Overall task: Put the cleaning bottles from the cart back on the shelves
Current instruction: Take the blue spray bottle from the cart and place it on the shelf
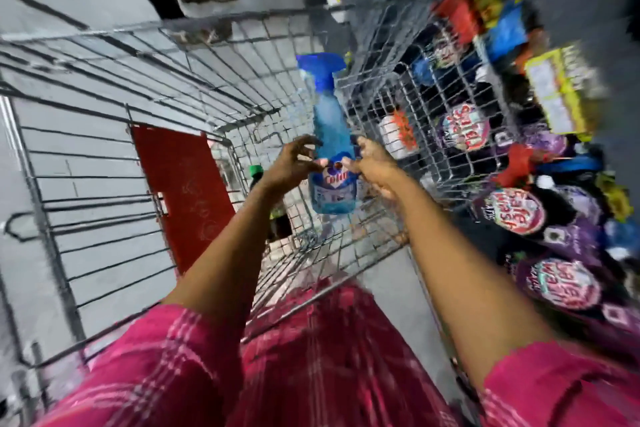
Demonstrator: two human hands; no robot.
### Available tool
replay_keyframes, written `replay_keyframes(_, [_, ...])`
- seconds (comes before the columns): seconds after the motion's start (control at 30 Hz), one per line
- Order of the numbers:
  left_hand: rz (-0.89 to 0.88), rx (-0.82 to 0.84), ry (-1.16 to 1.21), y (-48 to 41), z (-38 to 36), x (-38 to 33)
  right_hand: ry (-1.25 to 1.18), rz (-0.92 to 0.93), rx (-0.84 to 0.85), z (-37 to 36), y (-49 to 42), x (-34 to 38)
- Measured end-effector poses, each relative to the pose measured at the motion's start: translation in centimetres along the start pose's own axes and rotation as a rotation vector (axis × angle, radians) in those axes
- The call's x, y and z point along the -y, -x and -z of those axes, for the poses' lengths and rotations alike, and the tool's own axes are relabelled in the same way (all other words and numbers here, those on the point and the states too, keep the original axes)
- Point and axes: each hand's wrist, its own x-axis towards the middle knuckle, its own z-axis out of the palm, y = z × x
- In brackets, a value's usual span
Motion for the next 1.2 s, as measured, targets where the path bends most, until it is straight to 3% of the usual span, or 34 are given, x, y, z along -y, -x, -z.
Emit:
replay_keyframes(0.23, [-0.432, 0.069, -0.035, 8.9, -4.7, -13.1, -0.165, 0.384, -0.249, 5.7, 14.0, 4.5])
replay_keyframes(0.4, [-0.685, 0.218, -0.117, 15.2, -10.2, -19.8, -0.165, 0.648, -0.421, 10.5, 24.2, 5.0])
replay_keyframes(0.73, [-1.121, 0.574, -0.397, 23.7, -24.8, -25.6, -0.225, 0.76, -0.888, 17.0, 40.1, -2.5])
replay_keyframes(0.83, [-1.027, 0.703, -0.35, 24.6, -30.6, -24.5, -0.279, 0.749, -1.014, 18.6, 43.6, -6.2])
replay_keyframes(0.97, [-1.054, 0.787, -0.426, 25.7, -38.5, -23.1, -0.353, 0.711, -1.174, 21.0, 47.0, -11.1])
replay_keyframes(1.2, [-1.03, 0.8, -0.468, 25.4, -45.7, -22.0, -0.494, 0.649, -1.304, 24.8, 47.2, -15.4])
